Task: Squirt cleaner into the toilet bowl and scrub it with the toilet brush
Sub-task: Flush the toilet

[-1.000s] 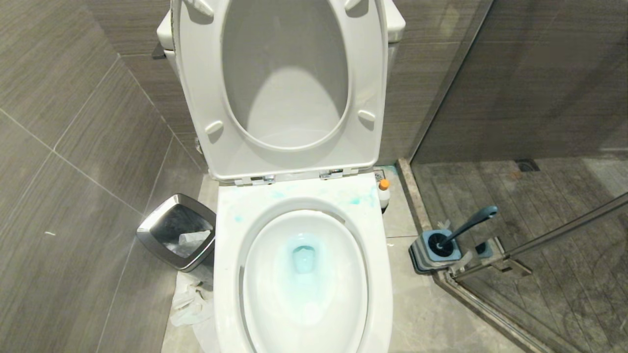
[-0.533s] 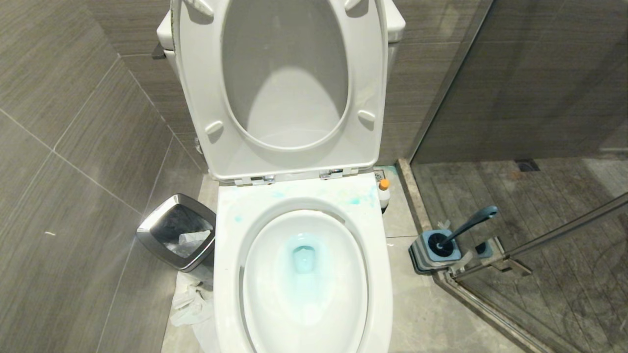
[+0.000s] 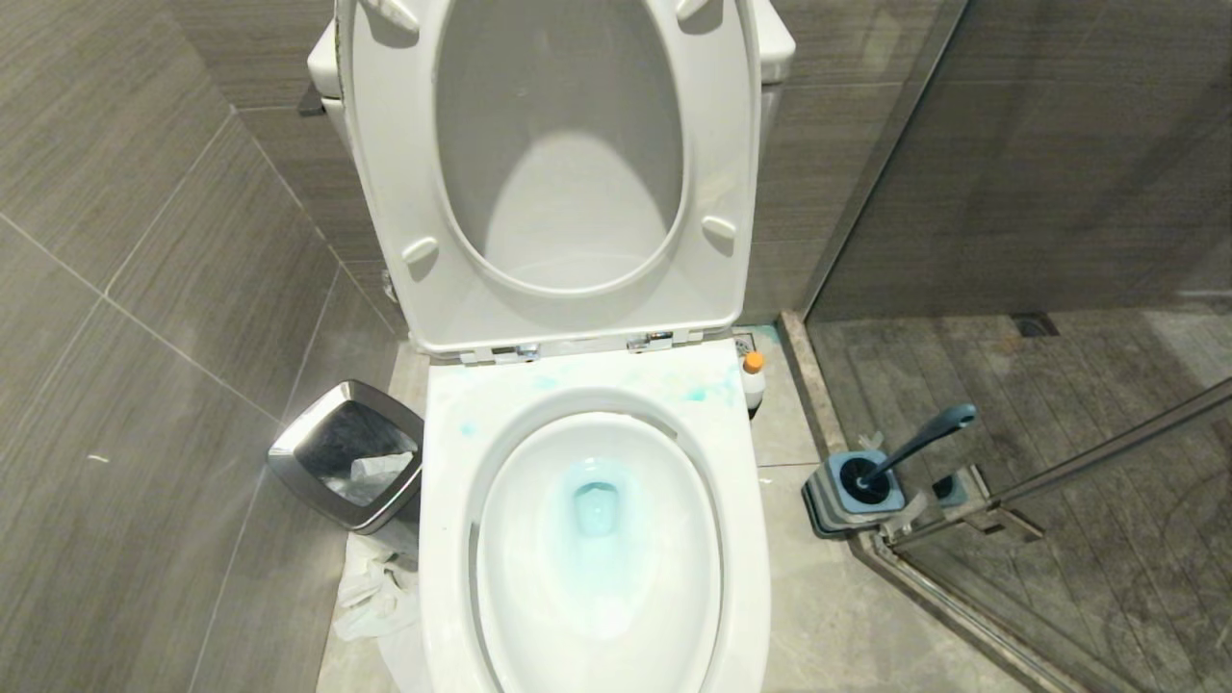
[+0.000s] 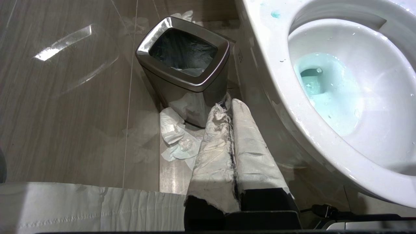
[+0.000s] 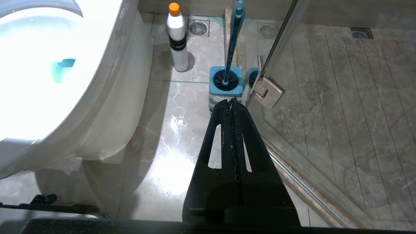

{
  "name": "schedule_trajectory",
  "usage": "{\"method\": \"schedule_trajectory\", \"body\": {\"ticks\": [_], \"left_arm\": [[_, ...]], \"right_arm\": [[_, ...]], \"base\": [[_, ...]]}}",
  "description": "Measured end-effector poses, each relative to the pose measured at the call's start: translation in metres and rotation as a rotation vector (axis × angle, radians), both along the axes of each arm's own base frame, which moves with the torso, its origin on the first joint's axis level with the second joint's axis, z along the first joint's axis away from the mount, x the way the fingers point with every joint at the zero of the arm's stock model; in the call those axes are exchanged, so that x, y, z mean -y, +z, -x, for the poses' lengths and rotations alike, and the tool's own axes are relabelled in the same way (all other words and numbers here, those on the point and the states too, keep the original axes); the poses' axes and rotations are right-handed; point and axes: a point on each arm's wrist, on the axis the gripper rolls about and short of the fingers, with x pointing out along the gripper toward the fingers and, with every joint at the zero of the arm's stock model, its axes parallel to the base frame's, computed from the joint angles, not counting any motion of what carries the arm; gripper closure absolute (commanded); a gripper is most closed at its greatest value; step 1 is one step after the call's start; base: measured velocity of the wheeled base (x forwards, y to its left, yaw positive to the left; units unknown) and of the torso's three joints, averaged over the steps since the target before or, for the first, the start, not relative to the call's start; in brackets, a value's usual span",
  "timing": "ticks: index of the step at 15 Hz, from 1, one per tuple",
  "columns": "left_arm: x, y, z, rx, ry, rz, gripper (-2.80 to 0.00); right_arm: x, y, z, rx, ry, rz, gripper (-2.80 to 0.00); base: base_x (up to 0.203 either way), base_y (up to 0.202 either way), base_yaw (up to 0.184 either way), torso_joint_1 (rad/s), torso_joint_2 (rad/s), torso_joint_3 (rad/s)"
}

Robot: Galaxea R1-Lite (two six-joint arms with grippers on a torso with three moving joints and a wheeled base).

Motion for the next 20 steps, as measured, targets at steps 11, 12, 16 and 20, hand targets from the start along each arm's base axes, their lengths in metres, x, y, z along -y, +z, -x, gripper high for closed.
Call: {"method": "schedule_trajectory", "body": {"ticks": [11, 12, 16, 20], "left_arm": [[0.0000, 0.0000, 0.0000, 0.000, 0.000, 0.000, 0.00], [0.0000, 0.0000, 0.0000, 0.000, 0.000, 0.000, 0.00], [0.0000, -0.0001, 0.0000, -0.001, 0.000, -0.001, 0.00], [0.0000, -0.0001, 0.0000, -0.001, 0.000, 0.000, 0.00]], "right_arm": [[0.0000, 0.0000, 0.0000, 0.000, 0.000, 0.000, 0.00], [0.0000, 0.0000, 0.0000, 0.000, 0.000, 0.000, 0.00], [0.0000, 0.0000, 0.0000, 0.000, 0.000, 0.000, 0.00], [0.0000, 0.0000, 0.0000, 0.000, 0.000, 0.000, 0.00]], "base": [[0.000, 0.000, 0.000, 0.000, 0.00, 0.000], [0.000, 0.000, 0.000, 0.000, 0.00, 0.000], [0.000, 0.000, 0.000, 0.000, 0.00, 0.000], [0.000, 0.000, 0.000, 0.000, 0.00, 0.000]]}}
